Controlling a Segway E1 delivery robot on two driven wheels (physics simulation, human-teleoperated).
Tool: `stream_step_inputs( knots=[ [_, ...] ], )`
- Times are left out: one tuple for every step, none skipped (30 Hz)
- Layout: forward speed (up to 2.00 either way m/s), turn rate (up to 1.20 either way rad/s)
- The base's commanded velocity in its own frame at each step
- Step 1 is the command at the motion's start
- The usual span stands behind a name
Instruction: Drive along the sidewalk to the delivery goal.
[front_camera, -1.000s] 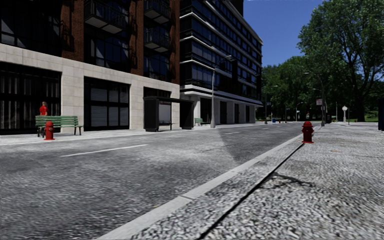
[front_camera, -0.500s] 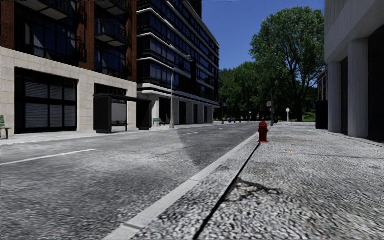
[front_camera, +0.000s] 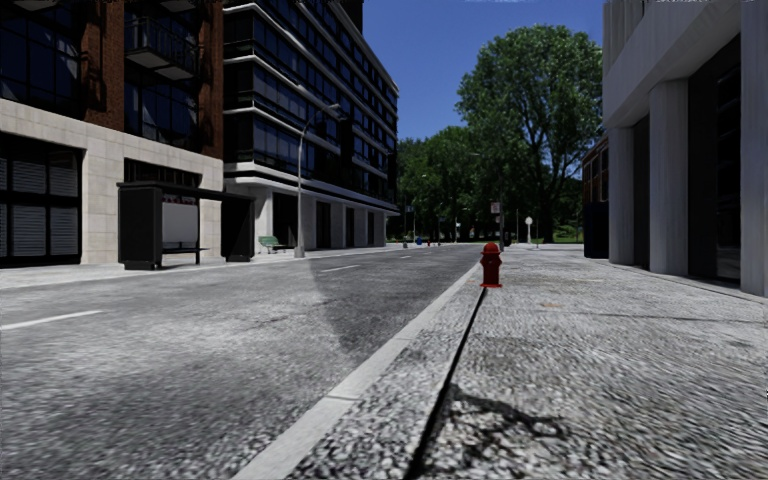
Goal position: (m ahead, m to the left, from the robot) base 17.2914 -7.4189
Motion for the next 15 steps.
stream_step_inputs(
  knots=[
    [1.22, -0.47],
    [1.22, -0.47],
    [1.23, -0.47],
    [1.24, -0.48],
    [1.24, -0.49],
    [1.25, -0.51],
    [1.25, -0.51],
    [1.25, -0.53],
    [1.25, -0.54],
    [1.25, -0.55],
    [1.25, -0.55],
    [1.25, -0.55],
    [1.25, -0.55],
    [1.26, -0.55],
    [1.27, -0.55]
  ],
)
